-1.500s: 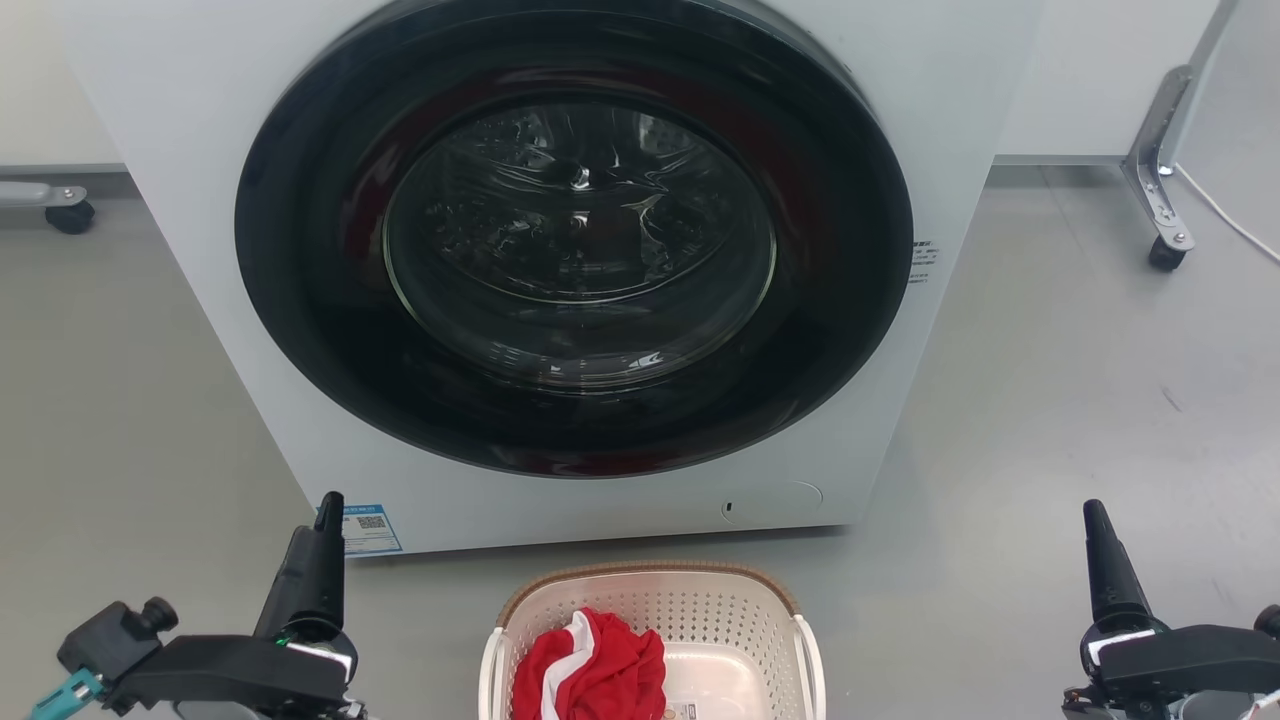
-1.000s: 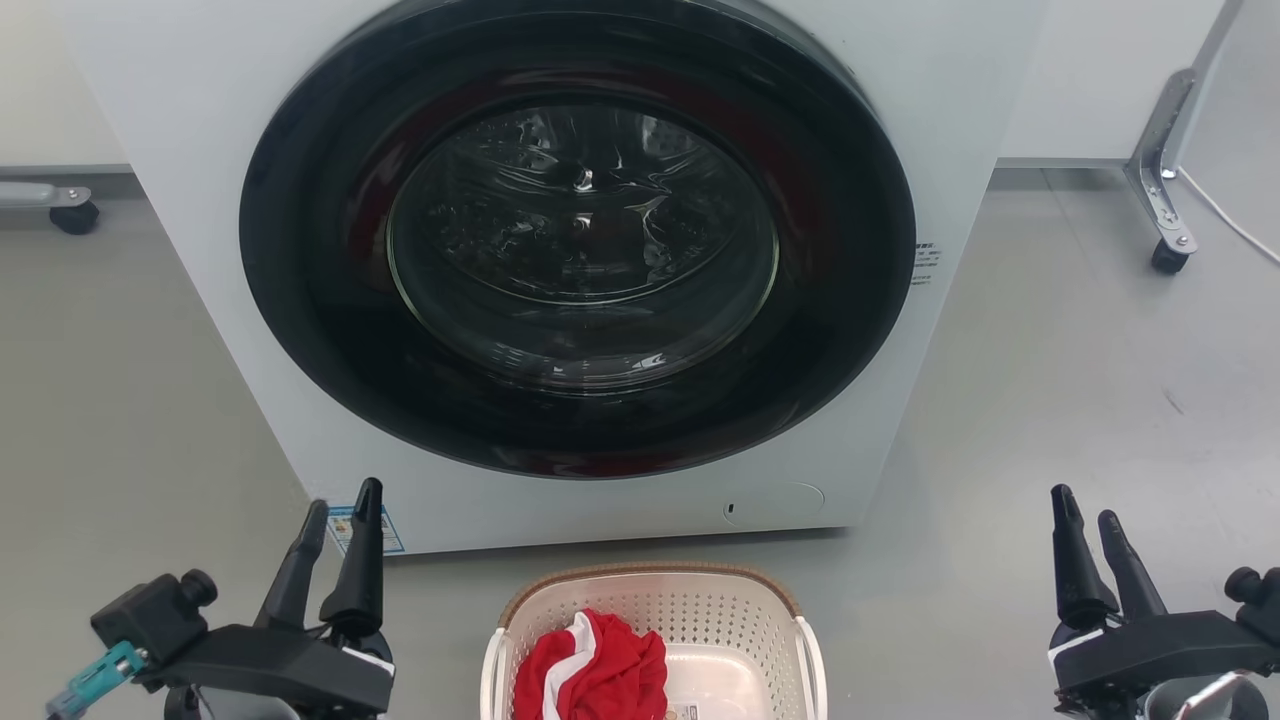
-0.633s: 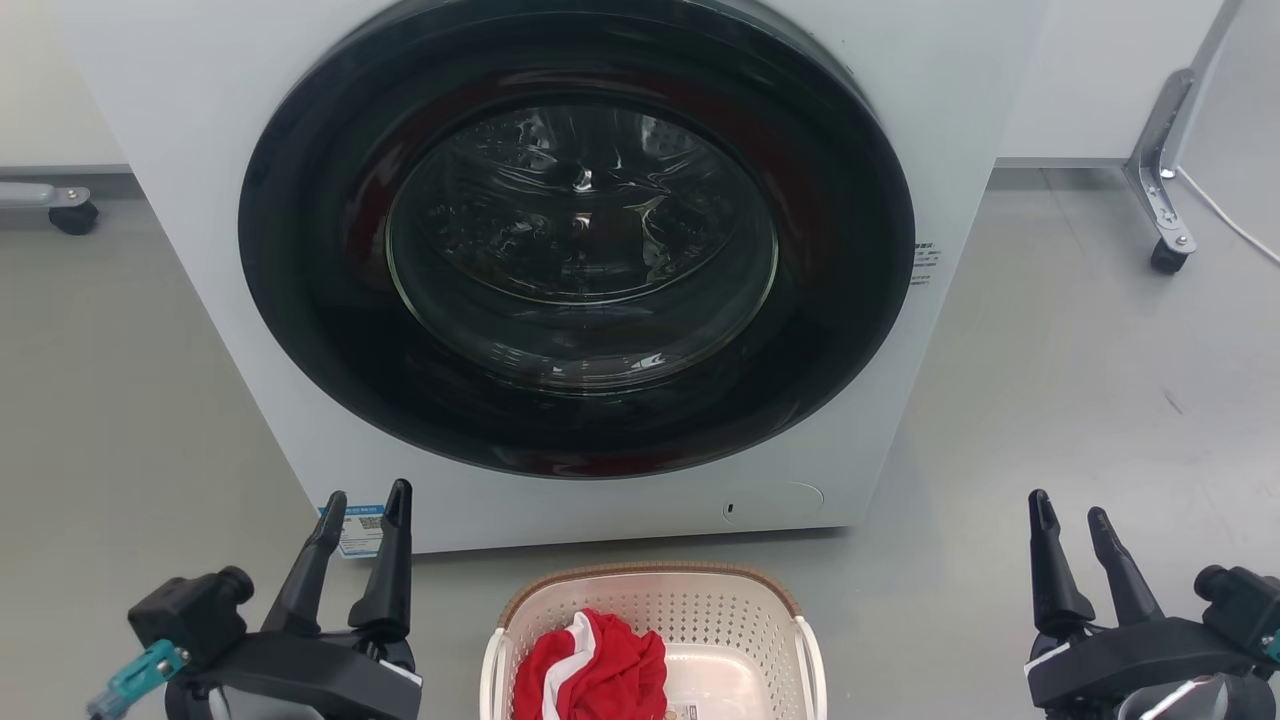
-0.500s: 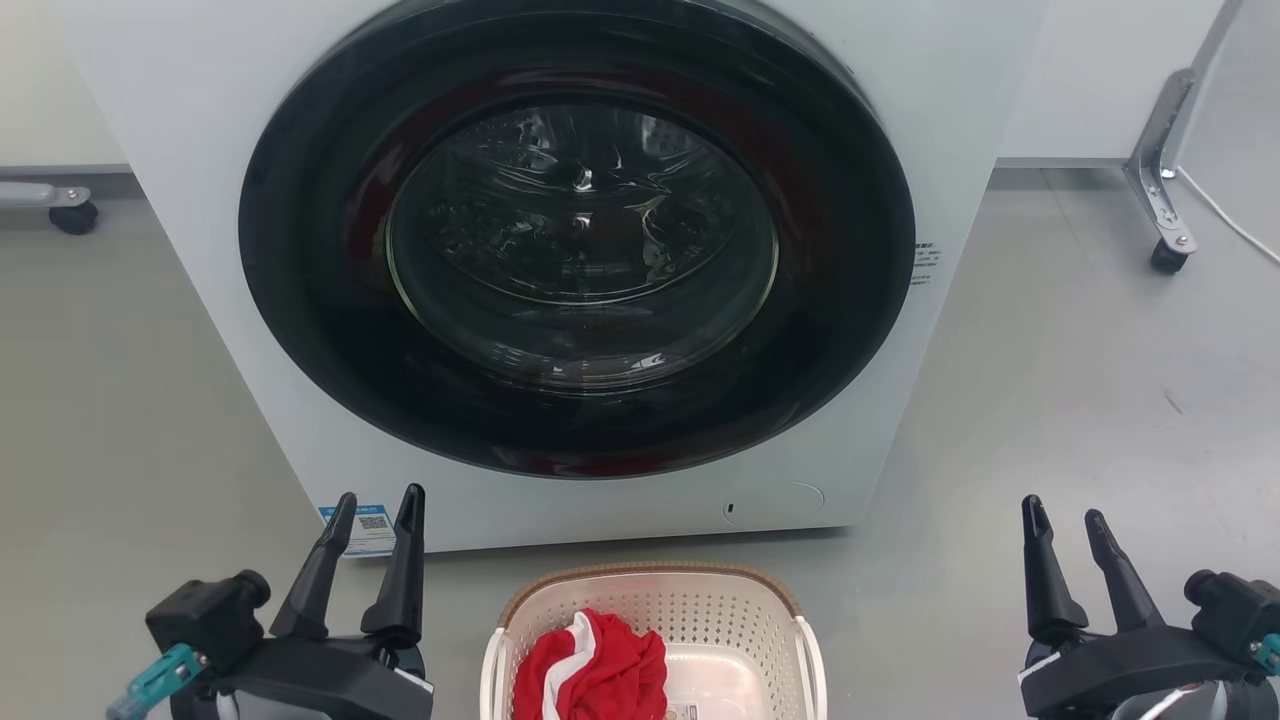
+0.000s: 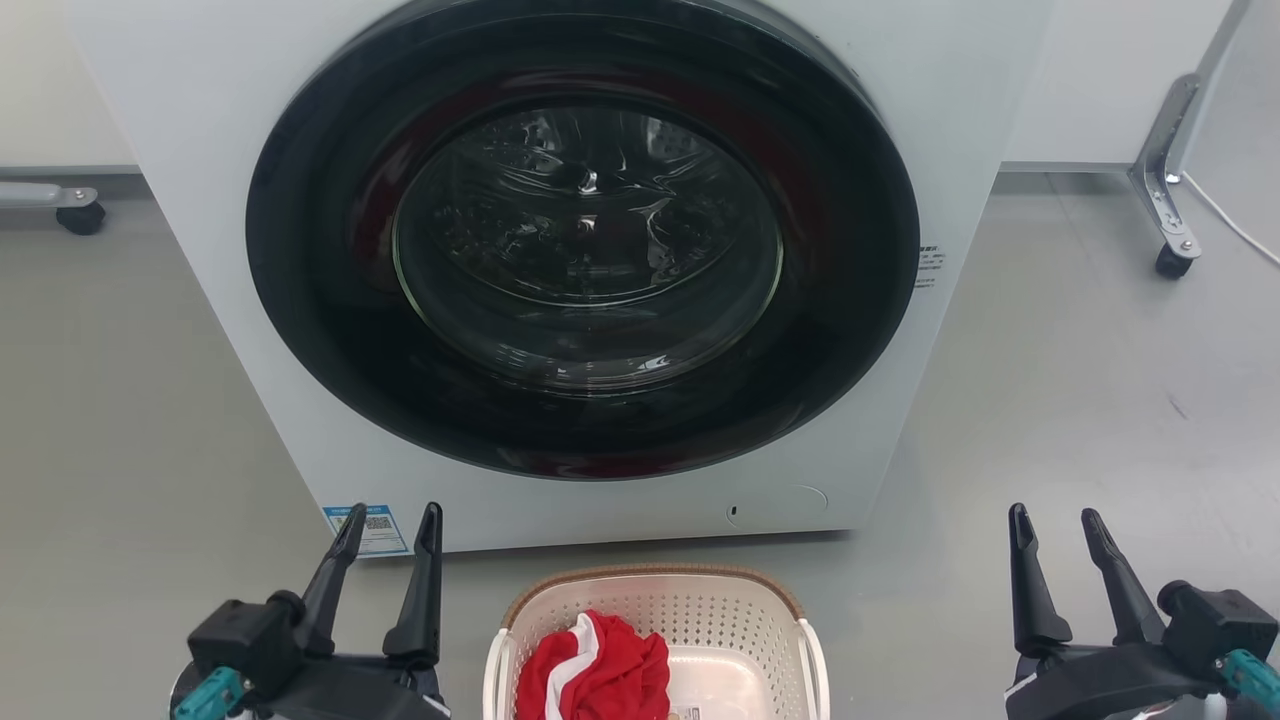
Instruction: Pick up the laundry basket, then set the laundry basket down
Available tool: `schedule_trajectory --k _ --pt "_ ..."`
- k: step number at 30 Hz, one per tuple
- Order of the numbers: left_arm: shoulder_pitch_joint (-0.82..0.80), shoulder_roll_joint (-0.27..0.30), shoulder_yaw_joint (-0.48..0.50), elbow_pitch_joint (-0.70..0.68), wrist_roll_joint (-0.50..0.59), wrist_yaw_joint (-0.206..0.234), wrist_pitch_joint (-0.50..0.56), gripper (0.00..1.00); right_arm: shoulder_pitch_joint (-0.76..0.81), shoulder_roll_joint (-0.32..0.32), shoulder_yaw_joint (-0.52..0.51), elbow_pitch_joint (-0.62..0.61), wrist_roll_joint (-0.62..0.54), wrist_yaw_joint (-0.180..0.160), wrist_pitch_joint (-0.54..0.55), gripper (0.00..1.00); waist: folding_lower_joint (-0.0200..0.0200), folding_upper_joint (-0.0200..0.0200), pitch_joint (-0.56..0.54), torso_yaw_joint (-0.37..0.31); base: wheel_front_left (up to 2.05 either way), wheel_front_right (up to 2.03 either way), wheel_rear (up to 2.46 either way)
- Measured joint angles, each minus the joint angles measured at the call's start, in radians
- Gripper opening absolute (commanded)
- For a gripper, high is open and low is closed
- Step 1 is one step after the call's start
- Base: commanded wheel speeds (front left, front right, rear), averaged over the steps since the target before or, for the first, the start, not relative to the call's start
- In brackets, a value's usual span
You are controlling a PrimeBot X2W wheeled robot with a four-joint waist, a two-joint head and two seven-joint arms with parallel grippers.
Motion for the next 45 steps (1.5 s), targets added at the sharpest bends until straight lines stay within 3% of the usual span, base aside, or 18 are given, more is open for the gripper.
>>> schedule_trajectory --k 19,45 --pt "0.011 0.002 -0.052 0.002 0.155 0.047 -0.031 1.0 0.029 -0.009 0.039 0.0 -0.198 -0.036 -0.067 1.0 0.0 0.0 0.0 0.007 0.0 0.0 0.0" --pt "0.012 0.001 -0.046 0.021 0.156 0.057 -0.015 1.0 0.03 -0.009 0.036 0.023 -0.197 -0.034 -0.067 1.0 0.0 0.0 0.009 0.008 0.0 0.0 0.0"
